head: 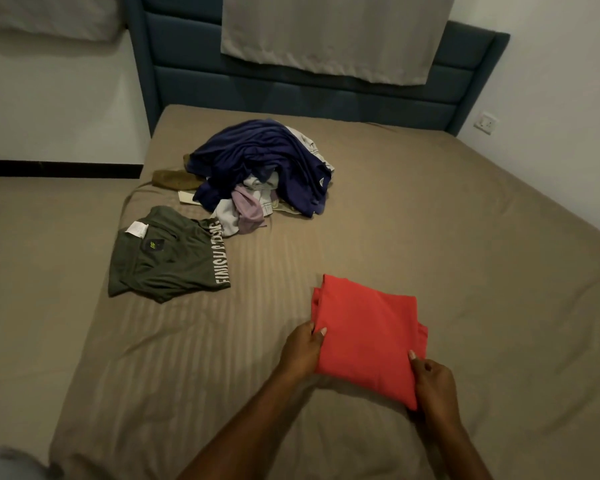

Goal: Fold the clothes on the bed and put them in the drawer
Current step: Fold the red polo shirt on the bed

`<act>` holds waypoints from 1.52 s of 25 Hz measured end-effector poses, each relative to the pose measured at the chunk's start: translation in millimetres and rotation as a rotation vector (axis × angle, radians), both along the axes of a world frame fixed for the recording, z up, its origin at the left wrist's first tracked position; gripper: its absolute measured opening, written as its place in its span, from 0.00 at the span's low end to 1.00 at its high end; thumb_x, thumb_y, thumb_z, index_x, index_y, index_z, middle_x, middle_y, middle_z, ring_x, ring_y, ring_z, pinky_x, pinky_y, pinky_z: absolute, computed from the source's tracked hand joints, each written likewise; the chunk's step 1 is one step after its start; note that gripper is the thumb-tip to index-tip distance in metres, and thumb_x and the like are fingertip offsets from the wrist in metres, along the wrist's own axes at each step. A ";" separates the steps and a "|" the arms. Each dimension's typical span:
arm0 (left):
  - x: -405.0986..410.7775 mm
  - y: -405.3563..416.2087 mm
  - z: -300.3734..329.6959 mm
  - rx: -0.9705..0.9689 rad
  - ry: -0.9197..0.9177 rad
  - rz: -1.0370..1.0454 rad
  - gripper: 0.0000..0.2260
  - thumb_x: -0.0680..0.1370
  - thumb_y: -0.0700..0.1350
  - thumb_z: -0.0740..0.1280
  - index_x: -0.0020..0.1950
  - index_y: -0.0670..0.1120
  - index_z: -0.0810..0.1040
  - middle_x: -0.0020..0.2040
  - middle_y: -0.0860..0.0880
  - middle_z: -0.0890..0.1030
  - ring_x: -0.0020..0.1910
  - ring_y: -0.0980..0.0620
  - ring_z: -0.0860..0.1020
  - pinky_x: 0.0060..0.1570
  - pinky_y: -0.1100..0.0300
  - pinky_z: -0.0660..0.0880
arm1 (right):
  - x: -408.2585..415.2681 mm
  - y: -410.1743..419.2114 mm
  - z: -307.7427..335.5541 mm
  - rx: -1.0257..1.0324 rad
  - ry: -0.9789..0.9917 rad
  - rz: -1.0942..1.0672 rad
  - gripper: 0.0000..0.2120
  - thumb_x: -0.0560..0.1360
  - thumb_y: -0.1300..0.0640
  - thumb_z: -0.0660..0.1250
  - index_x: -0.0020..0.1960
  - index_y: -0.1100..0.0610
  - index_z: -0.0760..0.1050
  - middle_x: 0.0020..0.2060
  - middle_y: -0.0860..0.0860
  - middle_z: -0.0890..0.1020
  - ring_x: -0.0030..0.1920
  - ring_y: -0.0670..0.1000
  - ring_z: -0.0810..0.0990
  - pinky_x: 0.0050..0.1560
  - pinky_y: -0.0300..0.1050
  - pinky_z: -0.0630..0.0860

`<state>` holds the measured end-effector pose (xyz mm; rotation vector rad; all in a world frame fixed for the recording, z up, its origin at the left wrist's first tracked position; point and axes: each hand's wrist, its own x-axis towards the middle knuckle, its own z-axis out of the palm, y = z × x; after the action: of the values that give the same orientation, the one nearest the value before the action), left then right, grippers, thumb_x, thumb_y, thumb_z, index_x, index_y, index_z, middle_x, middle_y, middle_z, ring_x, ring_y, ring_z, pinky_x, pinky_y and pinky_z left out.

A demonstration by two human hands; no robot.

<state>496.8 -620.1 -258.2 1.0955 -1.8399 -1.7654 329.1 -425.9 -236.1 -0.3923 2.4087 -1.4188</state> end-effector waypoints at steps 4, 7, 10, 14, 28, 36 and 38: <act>46.7 25.5 20.4 -0.316 -0.274 0.058 0.15 0.81 0.60 0.65 0.56 0.49 0.79 0.52 0.52 0.84 0.51 0.49 0.82 0.44 0.56 0.71 | 54.6 34.4 -8.8 0.121 0.113 -0.089 0.22 0.81 0.45 0.68 0.34 0.58 0.75 0.28 0.55 0.80 0.32 0.58 0.78 0.38 0.54 0.75; 77.0 32.6 17.0 -0.384 -0.352 -0.022 0.17 0.79 0.65 0.65 0.50 0.51 0.75 0.47 0.51 0.82 0.47 0.49 0.81 0.40 0.56 0.66 | 98.4 51.7 -8.5 0.056 0.152 -0.180 0.23 0.75 0.36 0.60 0.42 0.57 0.76 0.33 0.55 0.81 0.37 0.59 0.79 0.41 0.52 0.74; 89.8 39.3 21.7 -0.473 -0.437 -0.029 0.23 0.76 0.70 0.64 0.48 0.49 0.74 0.46 0.49 0.82 0.47 0.46 0.81 0.40 0.54 0.70 | 121.9 59.1 -4.9 0.163 0.196 -0.158 0.24 0.78 0.36 0.56 0.48 0.57 0.75 0.37 0.60 0.83 0.40 0.61 0.81 0.41 0.51 0.72; 107.2 49.5 23.2 -0.662 -0.543 0.044 0.27 0.75 0.75 0.59 0.49 0.50 0.73 0.46 0.49 0.84 0.48 0.47 0.83 0.44 0.54 0.73 | 134.6 52.4 6.3 0.448 0.523 -0.171 0.09 0.80 0.53 0.63 0.54 0.59 0.72 0.46 0.63 0.82 0.44 0.66 0.82 0.41 0.56 0.77; 123.4 41.2 5.8 -0.477 -0.308 0.122 0.20 0.71 0.69 0.71 0.52 0.56 0.77 0.44 0.55 0.84 0.46 0.53 0.83 0.46 0.56 0.78 | 171.1 18.0 -5.2 0.863 0.745 0.704 0.51 0.55 0.45 0.74 0.77 0.51 0.66 0.72 0.62 0.75 0.66 0.66 0.79 0.54 0.68 0.80; 134.1 35.4 28.5 0.291 0.256 0.346 0.12 0.79 0.52 0.72 0.54 0.44 0.81 0.43 0.39 0.86 0.38 0.45 0.84 0.39 0.50 0.80 | 140.7 -26.3 131.4 0.330 0.621 0.657 0.26 0.69 0.44 0.61 0.66 0.46 0.77 0.51 0.50 0.86 0.48 0.55 0.84 0.46 0.51 0.78; 134.3 23.3 32.7 0.456 0.285 0.294 0.15 0.81 0.55 0.67 0.53 0.43 0.80 0.47 0.36 0.86 0.42 0.41 0.85 0.43 0.49 0.82 | 129.9 -46.4 168.4 0.014 0.282 0.617 0.13 0.70 0.55 0.67 0.53 0.50 0.81 0.43 0.48 0.86 0.41 0.53 0.83 0.41 0.48 0.77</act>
<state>631.1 -596.7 -225.5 1.1257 -1.0770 -2.0793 459.0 -472.3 -67.7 -1.2735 2.1940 -1.1147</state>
